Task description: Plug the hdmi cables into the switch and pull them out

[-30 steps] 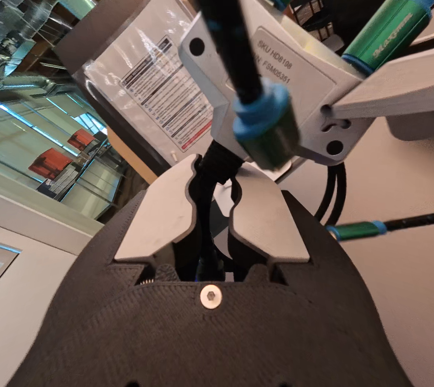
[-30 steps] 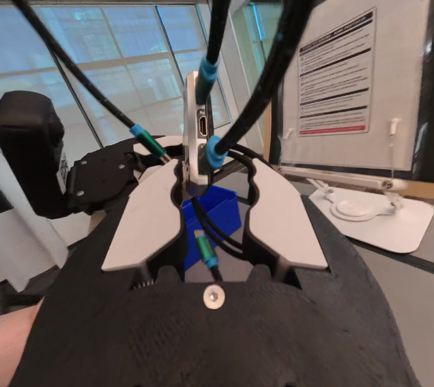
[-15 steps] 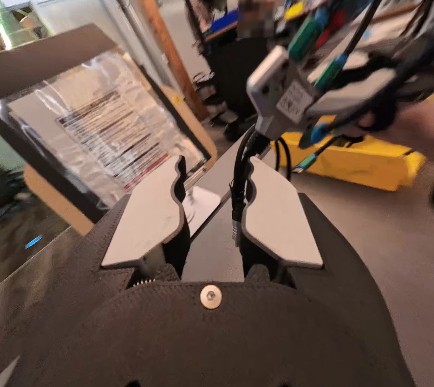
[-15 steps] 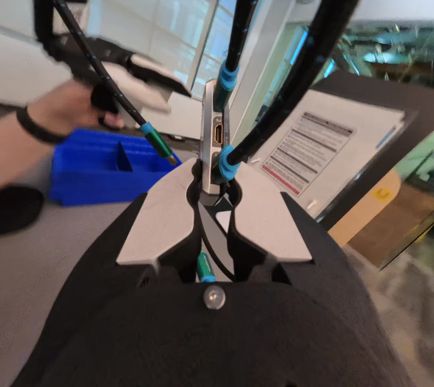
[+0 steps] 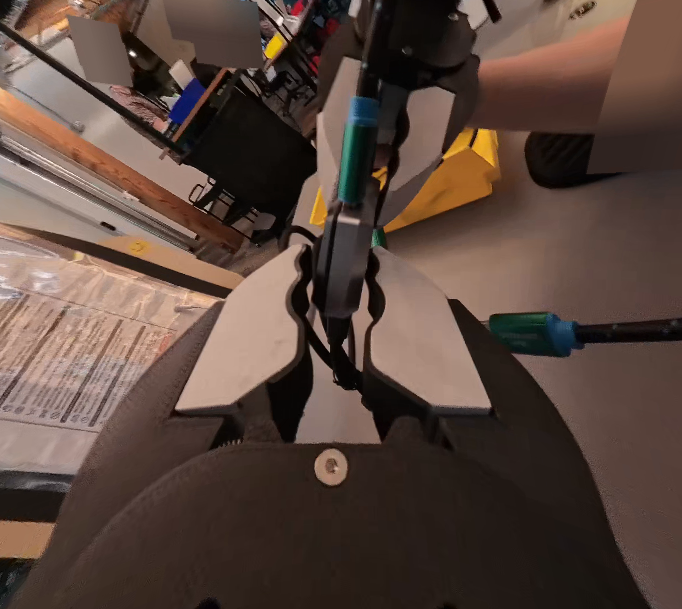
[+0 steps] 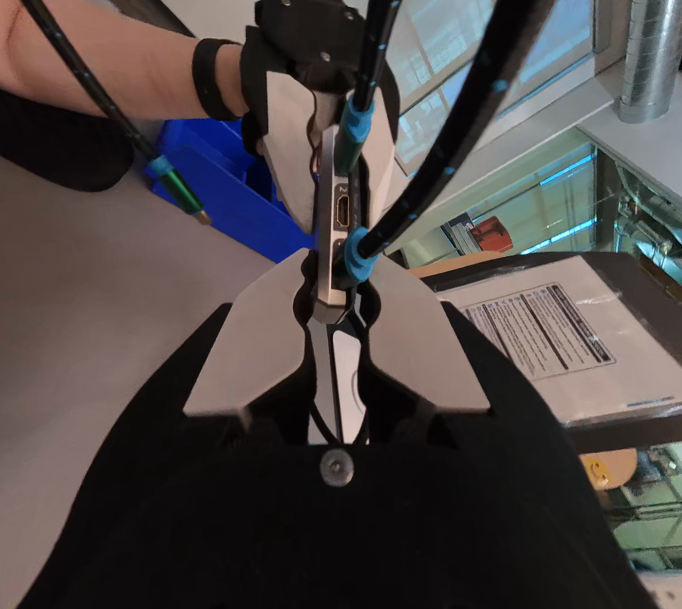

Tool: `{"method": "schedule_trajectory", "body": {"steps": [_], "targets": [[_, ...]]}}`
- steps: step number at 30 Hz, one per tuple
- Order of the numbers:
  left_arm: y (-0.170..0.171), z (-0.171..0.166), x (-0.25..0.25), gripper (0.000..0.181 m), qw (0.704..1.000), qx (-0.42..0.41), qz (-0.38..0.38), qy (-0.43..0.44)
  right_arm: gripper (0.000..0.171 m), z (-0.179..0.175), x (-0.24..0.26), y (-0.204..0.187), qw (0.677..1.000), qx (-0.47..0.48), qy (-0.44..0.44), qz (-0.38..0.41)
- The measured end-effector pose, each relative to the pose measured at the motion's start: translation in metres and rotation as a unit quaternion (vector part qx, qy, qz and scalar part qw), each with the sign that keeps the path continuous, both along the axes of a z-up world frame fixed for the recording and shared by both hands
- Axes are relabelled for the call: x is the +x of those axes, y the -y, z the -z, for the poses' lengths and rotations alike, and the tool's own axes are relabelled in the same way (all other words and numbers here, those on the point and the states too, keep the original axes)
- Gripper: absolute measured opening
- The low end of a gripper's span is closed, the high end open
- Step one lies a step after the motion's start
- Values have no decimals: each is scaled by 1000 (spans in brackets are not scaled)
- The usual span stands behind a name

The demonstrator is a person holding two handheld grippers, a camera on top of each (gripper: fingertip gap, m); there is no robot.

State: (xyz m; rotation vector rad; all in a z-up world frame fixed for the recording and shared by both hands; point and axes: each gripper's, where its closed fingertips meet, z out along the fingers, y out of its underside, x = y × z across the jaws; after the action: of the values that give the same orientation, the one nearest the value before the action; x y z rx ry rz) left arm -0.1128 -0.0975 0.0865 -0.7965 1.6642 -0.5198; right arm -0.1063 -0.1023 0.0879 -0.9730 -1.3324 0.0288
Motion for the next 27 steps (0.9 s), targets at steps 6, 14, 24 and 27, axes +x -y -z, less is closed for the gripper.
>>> {"method": "schedule_trajectory", "body": {"steps": [6, 14, 24, 27], "targets": [[-9, 27, 18, 22, 994, 94, -37, -43, 22, 15, 5, -8, 997, 53, 56, 17], [-54, -1, 17, 22, 960, 211, -179, 36, 33, -20, 28, -28, 984, 135, -49, 103], [-104, -32, -20, 23, 888, 293, -342, 92, 23, -26, 0, -29, 975, -6, -207, 80], [-104, -29, -16, 22, 882, 310, -343, 88, 36, -24, -16, -34, 967, -53, -231, 95]]}}
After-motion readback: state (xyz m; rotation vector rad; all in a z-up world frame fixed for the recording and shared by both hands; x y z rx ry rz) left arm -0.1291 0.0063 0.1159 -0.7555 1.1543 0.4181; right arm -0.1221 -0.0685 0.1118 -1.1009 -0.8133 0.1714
